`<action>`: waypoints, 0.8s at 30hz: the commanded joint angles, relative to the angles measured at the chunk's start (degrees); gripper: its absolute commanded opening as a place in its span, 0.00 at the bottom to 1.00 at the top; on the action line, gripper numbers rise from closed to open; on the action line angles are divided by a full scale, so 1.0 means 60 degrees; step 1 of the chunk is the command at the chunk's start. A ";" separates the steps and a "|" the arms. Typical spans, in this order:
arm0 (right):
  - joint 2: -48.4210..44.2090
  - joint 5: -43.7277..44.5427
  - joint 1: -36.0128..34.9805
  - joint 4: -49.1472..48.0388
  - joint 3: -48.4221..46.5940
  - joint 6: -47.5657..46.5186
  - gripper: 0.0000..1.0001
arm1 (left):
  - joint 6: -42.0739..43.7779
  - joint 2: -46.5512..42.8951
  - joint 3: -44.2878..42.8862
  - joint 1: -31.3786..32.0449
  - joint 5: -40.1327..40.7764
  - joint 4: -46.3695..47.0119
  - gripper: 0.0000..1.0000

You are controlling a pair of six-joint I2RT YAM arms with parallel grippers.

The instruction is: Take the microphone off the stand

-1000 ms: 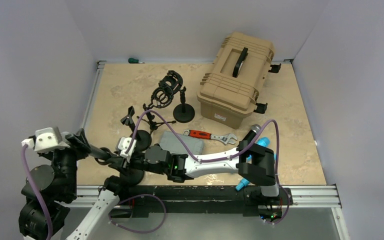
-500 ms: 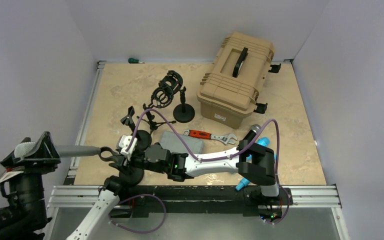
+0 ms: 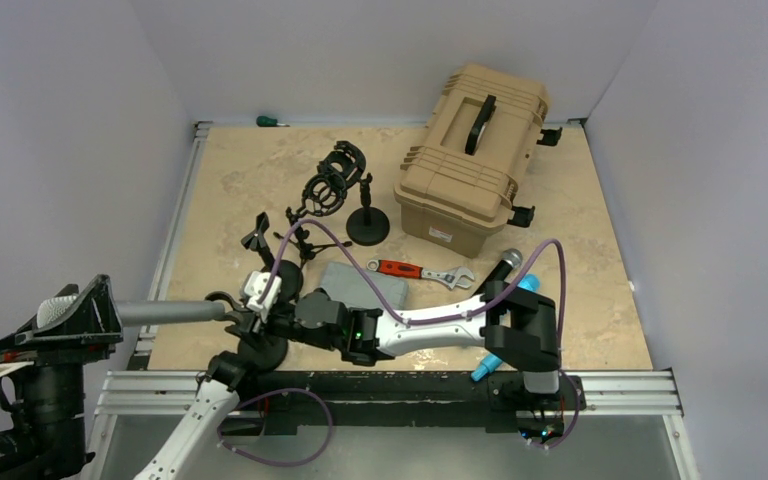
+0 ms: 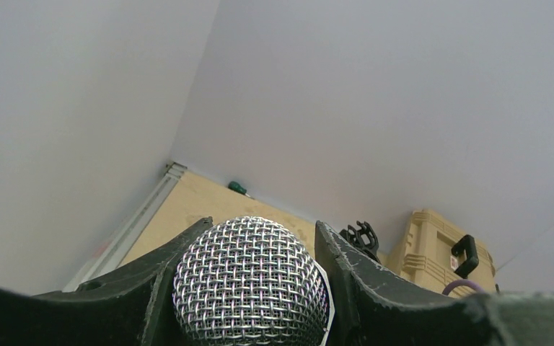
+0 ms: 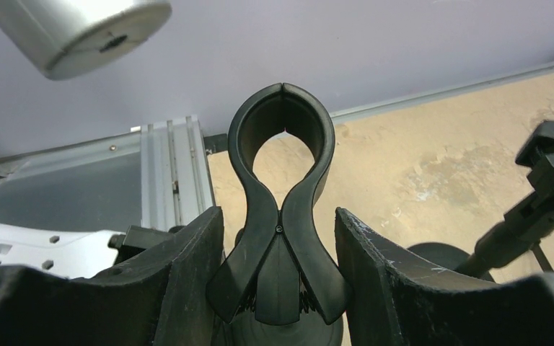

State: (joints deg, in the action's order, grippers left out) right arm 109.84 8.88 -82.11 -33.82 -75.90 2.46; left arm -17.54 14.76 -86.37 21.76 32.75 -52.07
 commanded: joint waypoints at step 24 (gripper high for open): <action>-0.3138 0.1129 -0.0159 0.0792 0.1771 0.0694 0.92 | -0.1002 0.0459 0.0688 -0.0052 -0.1627 -0.0178 0.00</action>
State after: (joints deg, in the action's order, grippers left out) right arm 98.72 14.06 -83.18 -29.52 -67.79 4.84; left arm -23.05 14.87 -83.83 21.76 26.63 -54.48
